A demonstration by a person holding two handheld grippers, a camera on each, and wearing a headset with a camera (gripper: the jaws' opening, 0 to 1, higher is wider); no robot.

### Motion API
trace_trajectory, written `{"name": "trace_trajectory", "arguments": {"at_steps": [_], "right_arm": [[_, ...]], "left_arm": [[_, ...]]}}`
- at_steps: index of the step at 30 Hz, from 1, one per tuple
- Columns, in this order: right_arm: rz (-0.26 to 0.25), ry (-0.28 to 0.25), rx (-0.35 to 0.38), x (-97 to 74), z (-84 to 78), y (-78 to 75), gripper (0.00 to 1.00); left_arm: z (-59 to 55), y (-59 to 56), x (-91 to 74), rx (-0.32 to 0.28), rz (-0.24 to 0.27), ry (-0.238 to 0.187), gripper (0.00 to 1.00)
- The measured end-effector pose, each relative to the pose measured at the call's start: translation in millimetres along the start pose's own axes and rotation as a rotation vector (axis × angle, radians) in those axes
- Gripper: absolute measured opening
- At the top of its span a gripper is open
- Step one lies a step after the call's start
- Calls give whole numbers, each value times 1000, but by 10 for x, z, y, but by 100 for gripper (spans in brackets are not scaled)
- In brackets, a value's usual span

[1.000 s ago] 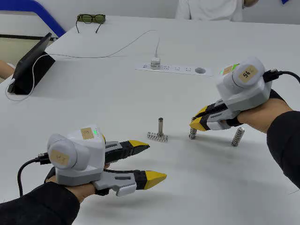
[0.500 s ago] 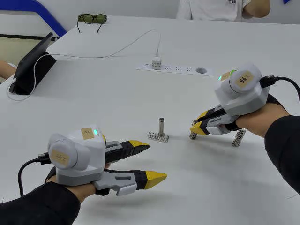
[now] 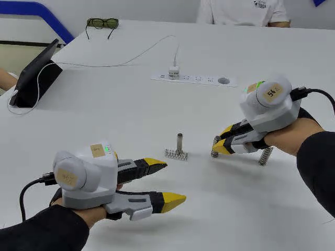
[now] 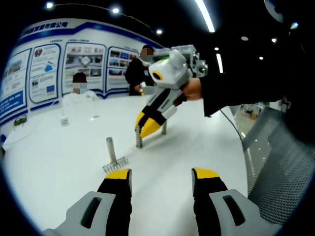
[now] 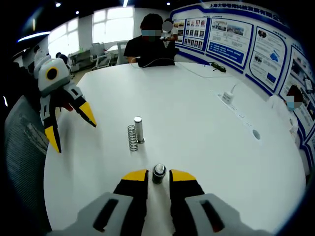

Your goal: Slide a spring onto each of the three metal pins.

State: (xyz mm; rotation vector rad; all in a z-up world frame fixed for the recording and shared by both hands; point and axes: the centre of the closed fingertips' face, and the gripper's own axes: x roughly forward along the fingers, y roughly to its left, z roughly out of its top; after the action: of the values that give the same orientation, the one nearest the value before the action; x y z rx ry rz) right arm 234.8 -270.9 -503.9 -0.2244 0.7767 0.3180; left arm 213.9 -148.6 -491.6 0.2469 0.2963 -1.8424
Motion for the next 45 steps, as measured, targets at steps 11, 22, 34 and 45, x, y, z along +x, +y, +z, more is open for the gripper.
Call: {"name": "trace_trajectory", "arguments": {"at_steps": [11,22,34,45], "right_arm": [[-18,-40,-34,-69,158,20,25],[20,-54,-79,-2,334,212,24],[67,-34,-102,206,367,396,23],[79,4,-112,443,326,468,20]], "left_arm": [[-1,-1,4,0,-1,1,50],[-4,-2,-3,1,2,1,50],[-15,13,-7,-2,6,2,50],[-26,26,-20,-3,10,3,49]]}}
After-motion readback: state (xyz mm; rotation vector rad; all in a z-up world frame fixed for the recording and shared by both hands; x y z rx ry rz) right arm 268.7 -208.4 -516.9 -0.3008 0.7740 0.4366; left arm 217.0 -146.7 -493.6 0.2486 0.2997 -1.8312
